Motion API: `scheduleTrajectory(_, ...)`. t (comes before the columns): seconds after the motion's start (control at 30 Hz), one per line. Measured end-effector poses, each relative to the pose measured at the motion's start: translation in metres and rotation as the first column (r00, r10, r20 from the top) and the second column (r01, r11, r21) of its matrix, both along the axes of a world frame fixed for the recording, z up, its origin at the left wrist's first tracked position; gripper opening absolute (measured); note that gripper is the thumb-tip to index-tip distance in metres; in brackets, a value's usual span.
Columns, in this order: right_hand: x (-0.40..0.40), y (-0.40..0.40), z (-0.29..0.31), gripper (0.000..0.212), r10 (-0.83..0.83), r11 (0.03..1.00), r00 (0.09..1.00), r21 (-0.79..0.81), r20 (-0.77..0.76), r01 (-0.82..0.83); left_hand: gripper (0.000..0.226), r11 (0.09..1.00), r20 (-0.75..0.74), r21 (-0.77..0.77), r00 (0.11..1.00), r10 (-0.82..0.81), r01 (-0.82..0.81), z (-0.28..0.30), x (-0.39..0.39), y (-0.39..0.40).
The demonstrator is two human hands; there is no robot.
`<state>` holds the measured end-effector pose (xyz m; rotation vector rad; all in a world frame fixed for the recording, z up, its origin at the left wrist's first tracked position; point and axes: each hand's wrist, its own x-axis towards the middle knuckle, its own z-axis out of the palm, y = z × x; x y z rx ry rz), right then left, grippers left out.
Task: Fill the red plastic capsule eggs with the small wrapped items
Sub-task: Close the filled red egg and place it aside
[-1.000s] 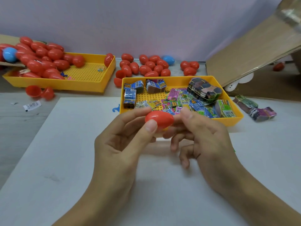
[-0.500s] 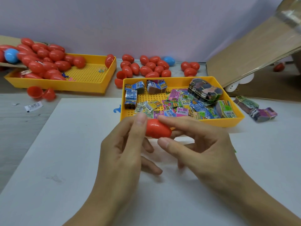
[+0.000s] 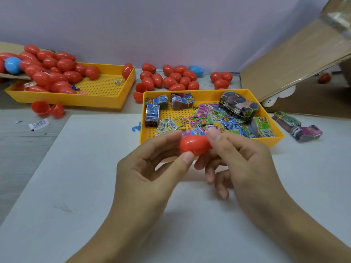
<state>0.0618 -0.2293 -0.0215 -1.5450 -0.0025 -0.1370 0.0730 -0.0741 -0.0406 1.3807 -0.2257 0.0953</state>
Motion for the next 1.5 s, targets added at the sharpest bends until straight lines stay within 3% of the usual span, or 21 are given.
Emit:
scheduleTrajectory(0.17,-0.004,-0.001,0.001,0.014,-0.016,1.0,0.996,-0.003,0.086,0.017,0.036,0.998,-0.02,-0.022,0.998,-0.064,0.063,0.0,-0.002,0.0)
scheduleTrajectory(0.27,-0.006,0.002,0.0,0.028,-0.044,0.988,0.984,-0.135,0.175,0.068,0.037,0.993,-0.093,-0.11,0.994,-0.052,0.042,0.004,-0.003,-0.002)
scheduleTrajectory(0.47,-0.012,0.005,-0.001,0.036,0.073,0.935,0.934,-0.35,0.35,0.058,0.021,0.998,-0.007,-0.039,0.999,-0.052,0.051,0.005,-0.002,0.0)
scheduleTrajectory(0.57,-0.012,0.003,0.001,0.027,0.064,0.973,0.957,-0.231,0.284,0.004,0.03,0.997,0.026,-0.059,0.999,-0.045,0.046,0.005,0.0,0.001)
scheduleTrajectory(0.67,-0.009,0.001,0.004,0.01,-0.034,0.997,0.992,-0.07,0.124,0.043,0.046,0.998,0.178,0.059,0.983,-0.036,0.026,0.003,0.0,-0.002)
scheduleTrajectory(0.8,-0.006,0.003,0.005,0.026,0.009,0.997,1.0,-0.082,-0.01,-0.01,0.073,0.977,0.348,0.213,0.934,-0.079,0.003,-0.001,-0.001,-0.003)
scheduleTrajectory(0.9,-0.006,0.002,0.005,0.023,-0.002,0.999,1.0,-0.036,0.014,0.002,0.073,0.99,0.3,0.14,0.951,-0.071,0.029,0.0,-0.003,-0.003)
scheduleTrajectory(1.0,-0.004,0.0,0.005,0.027,-0.004,0.999,1.0,0.041,0.008,0.004,0.048,0.999,0.142,0.043,0.989,-0.028,0.022,0.003,-0.004,-0.001)
scheduleTrajectory(1.07,-0.004,0.0,0.004,0.032,0.003,1.0,1.0,0.009,0.029,-0.003,0.032,0.999,0.042,0.014,0.998,-0.047,0.046,0.003,-0.004,0.001)
scheduleTrajectory(1.23,-0.007,0.003,0.001,0.036,-0.024,0.994,0.99,-0.101,0.142,0.039,0.027,0.986,-0.054,-0.141,0.994,-0.092,0.083,0.003,-0.006,-0.001)
scheduleTrajectory(1.5,-0.009,0.005,-0.003,0.037,0.004,0.978,0.975,-0.203,0.22,0.041,0.03,0.992,-0.011,-0.049,0.993,-0.117,0.117,0.009,-0.005,-0.002)
